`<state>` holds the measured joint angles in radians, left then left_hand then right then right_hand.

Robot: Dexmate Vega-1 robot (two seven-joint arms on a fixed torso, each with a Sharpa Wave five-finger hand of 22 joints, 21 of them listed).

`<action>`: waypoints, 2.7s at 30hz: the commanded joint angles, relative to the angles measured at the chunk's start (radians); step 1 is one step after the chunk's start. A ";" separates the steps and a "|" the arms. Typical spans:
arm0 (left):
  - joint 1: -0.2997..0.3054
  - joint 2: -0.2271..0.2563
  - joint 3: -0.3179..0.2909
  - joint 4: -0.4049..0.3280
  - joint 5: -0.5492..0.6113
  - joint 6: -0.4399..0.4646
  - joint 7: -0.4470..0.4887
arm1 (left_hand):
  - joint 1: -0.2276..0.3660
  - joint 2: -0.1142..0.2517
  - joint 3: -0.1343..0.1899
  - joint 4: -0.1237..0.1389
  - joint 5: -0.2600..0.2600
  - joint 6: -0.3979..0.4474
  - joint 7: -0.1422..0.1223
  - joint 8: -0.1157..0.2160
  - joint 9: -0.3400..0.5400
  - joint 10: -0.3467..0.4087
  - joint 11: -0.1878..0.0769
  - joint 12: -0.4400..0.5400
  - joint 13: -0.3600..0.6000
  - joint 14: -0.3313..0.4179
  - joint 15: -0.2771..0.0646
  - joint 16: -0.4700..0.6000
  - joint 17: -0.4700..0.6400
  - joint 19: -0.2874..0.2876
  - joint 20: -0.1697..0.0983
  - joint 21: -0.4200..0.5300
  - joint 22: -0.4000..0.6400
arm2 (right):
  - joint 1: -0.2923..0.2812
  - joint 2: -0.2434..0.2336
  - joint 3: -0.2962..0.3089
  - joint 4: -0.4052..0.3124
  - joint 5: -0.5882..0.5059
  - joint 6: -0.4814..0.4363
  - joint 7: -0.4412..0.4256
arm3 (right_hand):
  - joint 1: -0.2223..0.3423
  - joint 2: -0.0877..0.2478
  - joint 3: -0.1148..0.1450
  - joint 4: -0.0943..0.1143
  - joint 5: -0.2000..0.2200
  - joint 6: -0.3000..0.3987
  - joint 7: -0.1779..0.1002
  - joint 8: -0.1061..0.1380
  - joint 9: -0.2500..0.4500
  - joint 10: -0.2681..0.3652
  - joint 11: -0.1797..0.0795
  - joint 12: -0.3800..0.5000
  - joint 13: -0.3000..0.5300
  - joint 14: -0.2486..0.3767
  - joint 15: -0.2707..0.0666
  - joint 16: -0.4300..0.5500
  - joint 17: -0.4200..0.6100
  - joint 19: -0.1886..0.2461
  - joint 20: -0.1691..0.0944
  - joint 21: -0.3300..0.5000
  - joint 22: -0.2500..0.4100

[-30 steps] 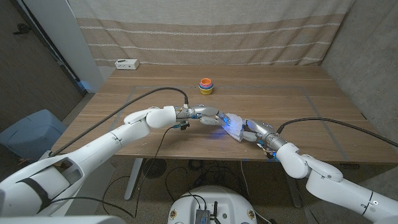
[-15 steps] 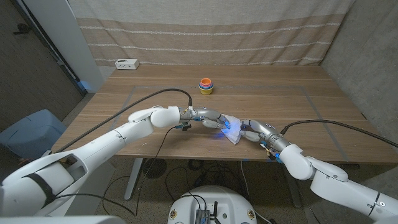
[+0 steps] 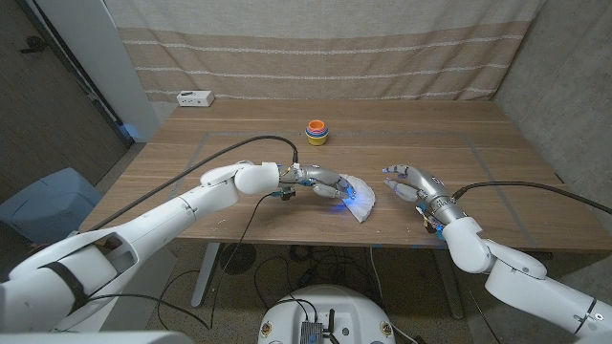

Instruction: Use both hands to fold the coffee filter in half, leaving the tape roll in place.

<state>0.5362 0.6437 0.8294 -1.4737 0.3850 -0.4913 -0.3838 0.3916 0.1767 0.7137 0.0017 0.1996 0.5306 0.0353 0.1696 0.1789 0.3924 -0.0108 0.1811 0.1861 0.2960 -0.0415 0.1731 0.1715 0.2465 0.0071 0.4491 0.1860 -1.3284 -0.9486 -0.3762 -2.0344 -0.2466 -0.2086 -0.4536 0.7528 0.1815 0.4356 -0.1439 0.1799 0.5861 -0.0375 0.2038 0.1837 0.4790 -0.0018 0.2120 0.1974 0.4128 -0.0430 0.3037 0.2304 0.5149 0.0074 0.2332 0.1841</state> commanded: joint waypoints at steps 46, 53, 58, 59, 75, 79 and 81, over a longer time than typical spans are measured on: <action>-0.037 -0.013 0.014 0.049 -0.020 -0.041 0.001 | -0.033 -0.001 0.013 0.021 -0.011 -0.031 -0.006 0.008 0.004 -0.018 -0.002 0.011 0.003 -0.019 -0.007 0.003 -0.003 -0.014 0.003 -0.011 0.001 | 0.162 0.017 -0.205 0.047 -0.115 -0.103 0.228 | 0.024 -0.011 -0.023 -0.019 0.005 0.015 -0.048 0.000 0.003 -0.081 -0.028 -0.012 0.003 -0.079 -0.055 -0.032 0.005 -0.048 -0.010 -0.013 0.002; -0.017 0.010 -0.012 0.016 -0.020 -0.067 0.030 | -0.042 -0.003 0.018 0.023 -0.011 -0.024 0.004 0.013 0.004 -0.013 0.008 0.016 0.003 -0.012 0.009 0.006 -0.003 -0.023 0.054 -0.017 0.002 | 0.174 0.020 -0.224 0.057 -0.136 -0.116 0.232 | 0.042 -0.016 -0.020 -0.027 0.005 0.025 -0.044 0.001 0.003 -0.073 -0.029 -0.009 0.003 -0.072 -0.059 -0.030 0.003 -0.040 -0.012 -0.010 0.001; 0.001 0.030 -0.033 -0.010 -0.007 -0.062 0.053 | -0.051 -0.002 0.020 0.030 -0.012 -0.024 0.006 0.013 0.004 -0.009 0.024 0.018 0.003 -0.005 0.024 0.010 -0.001 -0.034 0.075 -0.023 0.002 | 0.190 0.025 -0.251 0.063 -0.172 -0.128 0.240 | 0.078 -0.047 -0.028 -0.038 0.003 0.089 -0.069 0.016 0.002 -0.061 -0.033 -0.005 0.002 -0.062 -0.066 -0.030 -0.005 -0.032 -0.012 -0.007 0.001; 0.006 0.033 -0.038 -0.012 -0.007 -0.066 0.061 | -0.052 -0.002 0.020 0.031 -0.012 -0.024 0.006 0.013 0.004 -0.008 0.027 0.018 0.003 -0.004 0.025 0.010 0.000 -0.037 0.079 -0.024 0.002 | 0.193 0.026 -0.255 0.063 -0.177 -0.131 0.242 | 0.083 -0.052 -0.029 -0.039 0.003 0.096 -0.071 0.017 0.002 -0.059 -0.033 -0.005 0.002 -0.059 -0.066 -0.030 -0.006 -0.031 -0.011 -0.007 0.001; 0.065 0.051 -0.101 -0.064 0.020 -0.187 0.170 | -0.021 0.009 0.051 -0.055 0.005 0.203 0.029 0.048 0.003 0.235 0.054 0.082 0.014 0.316 0.031 0.118 0.041 0.113 0.127 0.040 0.016 | 0.209 0.040 -0.271 0.060 -0.202 -0.165 0.253 | 0.109 -0.074 -0.044 -0.032 0.009 0.054 -0.038 -0.008 0.002 -0.060 -0.039 -0.008 0.001 -0.057 -0.070 -0.032 -0.010 -0.026 -0.010 -0.006 0.001; 0.036 0.051 -0.080 -0.085 0.026 -0.164 0.087 | -0.005 0.017 0.039 -0.068 0.008 0.232 0.047 0.046 0.004 0.286 0.063 0.100 0.026 0.366 0.027 0.163 0.073 0.163 0.128 0.065 0.019 | 0.210 0.041 -0.273 0.058 -0.208 -0.170 0.250 | 0.109 -0.073 -0.046 -0.029 0.009 0.051 -0.038 -0.009 0.002 -0.062 -0.039 -0.009 0.001 -0.057 -0.070 -0.031 -0.010 -0.026 -0.011 -0.007 0.001; 0.019 0.047 -0.068 -0.090 0.022 -0.155 0.043 | 0.002 0.020 0.031 -0.068 0.010 0.254 0.057 0.048 0.006 0.321 0.075 0.114 0.036 0.395 0.031 0.193 0.098 0.177 0.115 0.076 0.021 | 0.209 0.040 -0.272 0.057 -0.204 -0.170 0.251 | 0.109 -0.073 -0.047 -0.027 0.009 0.049 -0.037 -0.010 0.002 -0.061 -0.039 -0.008 0.001 -0.057 -0.070 -0.031 -0.010 -0.026 -0.012 -0.006 0.001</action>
<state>0.5850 0.6883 0.7460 -1.5202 0.3923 -0.6488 -0.2296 0.3762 0.1950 0.7527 -0.0620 0.2036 0.7589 0.0836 0.2076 0.1788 0.6770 0.0541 0.2791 0.2103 0.6593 -0.0130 0.3350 0.2436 0.4045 0.1331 0.5120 0.2029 -1.1250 -0.9118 -0.6396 -1.9755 -0.4419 -0.3651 -0.2064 0.8532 0.1054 0.3919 -0.1721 0.1856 0.6390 -0.0768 0.1957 0.1837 0.4165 -0.0356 0.1965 0.1952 0.3502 -0.0411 0.2668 0.2182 0.4649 -0.0177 0.2205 0.1795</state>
